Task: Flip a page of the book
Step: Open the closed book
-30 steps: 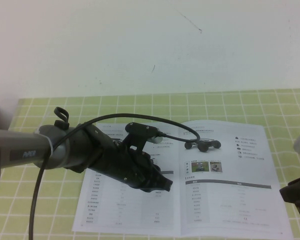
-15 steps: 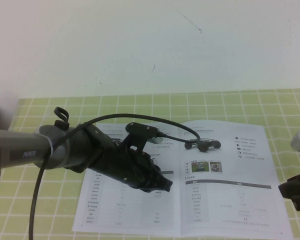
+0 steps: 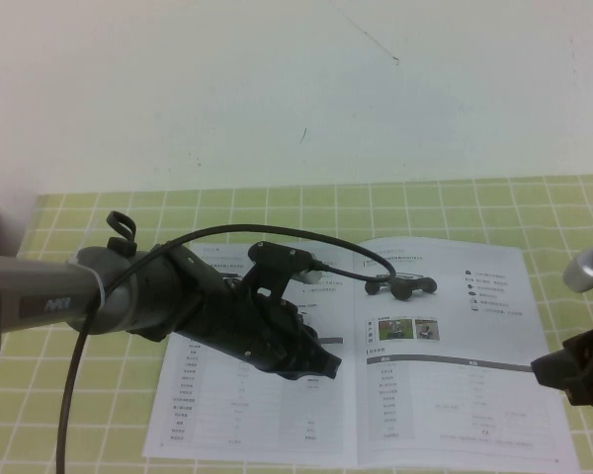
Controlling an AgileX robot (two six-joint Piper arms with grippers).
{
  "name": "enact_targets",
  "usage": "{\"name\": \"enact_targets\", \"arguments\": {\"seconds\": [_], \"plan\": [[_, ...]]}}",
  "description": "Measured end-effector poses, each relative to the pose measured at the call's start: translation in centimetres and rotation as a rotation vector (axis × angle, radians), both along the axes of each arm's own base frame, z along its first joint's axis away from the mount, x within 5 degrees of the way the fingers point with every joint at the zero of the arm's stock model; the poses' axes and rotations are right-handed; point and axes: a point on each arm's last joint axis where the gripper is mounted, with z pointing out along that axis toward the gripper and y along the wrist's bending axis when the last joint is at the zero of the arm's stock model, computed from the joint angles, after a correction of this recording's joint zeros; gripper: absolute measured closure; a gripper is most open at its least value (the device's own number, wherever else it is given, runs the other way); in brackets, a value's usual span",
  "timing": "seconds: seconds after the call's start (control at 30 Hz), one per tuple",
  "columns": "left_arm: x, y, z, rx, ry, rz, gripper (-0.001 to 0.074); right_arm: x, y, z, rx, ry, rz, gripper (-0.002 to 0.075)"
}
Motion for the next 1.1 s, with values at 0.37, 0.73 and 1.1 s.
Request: {"name": "enact_targets", "arguments": {"seconds": [0.37, 0.73, 1.1], "plan": [[0.0, 0.0, 0.0, 0.000, -0.001, -0.003, 0.0739, 1.4, -0.3, -2.1, -0.042, 0.026, -0.045, 0.0323], [0.0, 0.0, 0.0, 0.000, -0.005, -0.006, 0.0739, 2.0, -0.5, -3.5, -0.063, 0.049, -0.069, 0.0318], [0.0, 0.1, 1.8, 0.040, -0.122, -0.046, 0.0739, 2.1, -0.5, -3.5, -0.064, 0.049, -0.070, 0.0317]]}}
